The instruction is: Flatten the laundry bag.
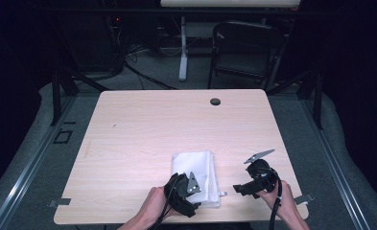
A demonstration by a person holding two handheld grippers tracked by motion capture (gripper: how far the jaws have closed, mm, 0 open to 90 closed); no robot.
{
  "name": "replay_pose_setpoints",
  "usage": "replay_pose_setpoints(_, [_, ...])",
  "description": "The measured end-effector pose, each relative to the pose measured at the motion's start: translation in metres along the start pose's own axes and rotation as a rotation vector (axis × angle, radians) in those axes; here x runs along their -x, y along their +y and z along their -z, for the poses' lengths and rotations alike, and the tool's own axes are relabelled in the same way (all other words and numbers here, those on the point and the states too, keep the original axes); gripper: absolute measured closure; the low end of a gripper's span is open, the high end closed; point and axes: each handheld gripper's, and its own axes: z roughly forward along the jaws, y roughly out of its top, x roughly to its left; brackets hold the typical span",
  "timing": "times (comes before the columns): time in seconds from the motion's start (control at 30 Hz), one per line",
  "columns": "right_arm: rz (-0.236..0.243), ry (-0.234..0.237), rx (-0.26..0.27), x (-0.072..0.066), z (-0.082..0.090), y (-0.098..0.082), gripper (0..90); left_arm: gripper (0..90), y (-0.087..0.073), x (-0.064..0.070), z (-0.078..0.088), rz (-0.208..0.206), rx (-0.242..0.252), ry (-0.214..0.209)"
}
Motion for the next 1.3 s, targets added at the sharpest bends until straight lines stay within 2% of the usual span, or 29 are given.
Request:
replay_pose_setpoints(0.03, [-0.001,-0.005,0.002,-0.001,0.000,-0.001,16.2,26.6,-0.001,-0.001,-0.003,0.001,-0.003,-0.016])
replay_pose_setpoints(0.07, [0.013,-0.001,-0.001,-0.004,0.000,-0.001,17.9,37.4,-0.002,-0.001,-0.010,0.004,-0.021,-0.036])
replay_pose_setpoints(0.13, [0.027,0.002,-0.005,-0.008,-0.003,-0.001,21.4,44.8,-0.004,-0.004,-0.015,-0.004,-0.038,-0.052])
replay_pose_setpoints(0.2, [0.053,0.024,-0.028,-0.010,-0.004,0.000,25.3,47.2,-0.004,-0.005,-0.016,-0.003,-0.037,-0.057])
replay_pose_setpoints(0.23, [0.052,0.015,-0.027,-0.012,-0.005,0.000,26.7,51.8,-0.004,-0.006,-0.016,0.002,-0.030,-0.065])
replay_pose_setpoints(0.3, [0.064,0.055,-0.022,-0.017,-0.008,0.001,29.9,52.8,-0.005,-0.008,-0.017,0.010,-0.024,-0.082])
replay_pose_setpoints(0.33, [0.064,0.055,-0.022,-0.017,-0.008,0.001,29.9,52.8,-0.005,-0.009,-0.017,0.011,-0.023,-0.084])
replay_pose_setpoints(0.37, [0.088,0.070,-0.037,-0.024,-0.011,0.004,34.8,54.9,-0.006,-0.009,-0.017,0.014,-0.020,-0.084])
replay_pose_setpoints(0.4, [0.108,0.083,-0.035,-0.028,-0.013,0.006,36.0,55.5,-0.006,-0.010,-0.017,0.021,-0.016,-0.087])
replay_pose_setpoints(0.43, [0.108,0.083,-0.035,-0.028,-0.013,0.006,36.0,55.7,-0.006,-0.010,-0.017,0.021,-0.016,-0.087])
replay_pose_setpoints(0.47, [0.128,0.102,-0.041,-0.039,-0.016,0.010,43.4,55.9,-0.006,-0.011,-0.017,0.016,-0.017,-0.086])
replay_pose_setpoints(0.57, [0.155,0.127,-0.043,-0.052,-0.023,0.016,52.0,55.9,-0.006,-0.011,-0.017,0.017,-0.018,-0.089])
replay_pose_setpoints(0.6, [0.155,0.127,-0.043,-0.052,-0.023,0.016,52.0,55.8,-0.006,-0.011,-0.017,0.018,-0.018,-0.089])
replay_pose_setpoints(0.63, [0.171,0.140,-0.063,-0.058,-0.030,0.019,56.1,55.6,-0.007,-0.010,-0.017,0.015,-0.017,-0.085])
replay_pose_setpoints(0.67, [0.162,0.146,-0.063,-0.061,-0.033,0.020,58.2,55.3,-0.007,-0.010,-0.017,0.010,-0.017,-0.082])
replay_pose_setpoints(0.7, [0.183,0.130,-0.087,-0.062,-0.039,0.023,61.3,55.0,-0.007,-0.010,-0.017,0.012,-0.016,-0.084])
replay_pose_setpoints(0.8, [0.168,0.116,-0.112,-0.064,-0.047,0.025,65.7,53.9,-0.007,-0.010,-0.018,0.010,-0.012,-0.086])
replay_pose_setpoints(0.83, [0.161,0.119,-0.118,-0.063,-0.054,0.027,73.5,53.3,-0.007,-0.010,-0.018,0.006,-0.016,-0.086])
replay_pose_setpoints(0.87, [0.163,0.109,-0.126,-0.061,-0.055,0.028,77.6,52.9,-0.007,-0.010,-0.018,0.007,-0.012,-0.093])
replay_pose_setpoints(0.93, [0.119,0.129,-0.107,-0.061,-0.062,0.027,84.9,52.7,-0.008,-0.011,-0.018,0.006,-0.012,-0.097])
replay_pose_setpoints(1.0, [0.136,0.126,-0.125,-0.060,-0.063,0.029,87.5,50.7,-0.009,-0.013,-0.018,0.024,-0.004,-0.104])
replay_pose_setpoints(1.03, [0.111,0.125,-0.106,-0.061,-0.064,0.029,88.2,50.5,-0.009,-0.013,-0.018,0.024,-0.004,-0.104])
replay_pose_setpoints(1.1, [0.122,0.129,-0.111,-0.058,-0.060,0.030,88.6,47.2,-0.008,-0.012,-0.018,0.013,-0.002,-0.098])
replay_pose_setpoints(1.13, [0.105,0.141,-0.091,-0.058,-0.058,0.030,88.6,46.0,-0.007,-0.011,-0.018,-0.002,-0.008,-0.089])
replay_pose_setpoints(1.2, [0.106,0.148,-0.092,-0.057,-0.056,0.031,88.6,43.9,-0.007,-0.010,-0.018,-0.003,-0.007,-0.092])
replay_pose_setpoints(1.23, [0.071,0.173,-0.066,-0.058,-0.051,0.032,88.8,39.2,-0.006,-0.009,-0.018,-0.008,-0.017,-0.098])
replay_pose_setpoints(1.3, [0.072,0.187,-0.057,-0.056,-0.048,0.033,88.9,37.9,-0.005,-0.008,-0.018,-0.018,-0.022,-0.090])
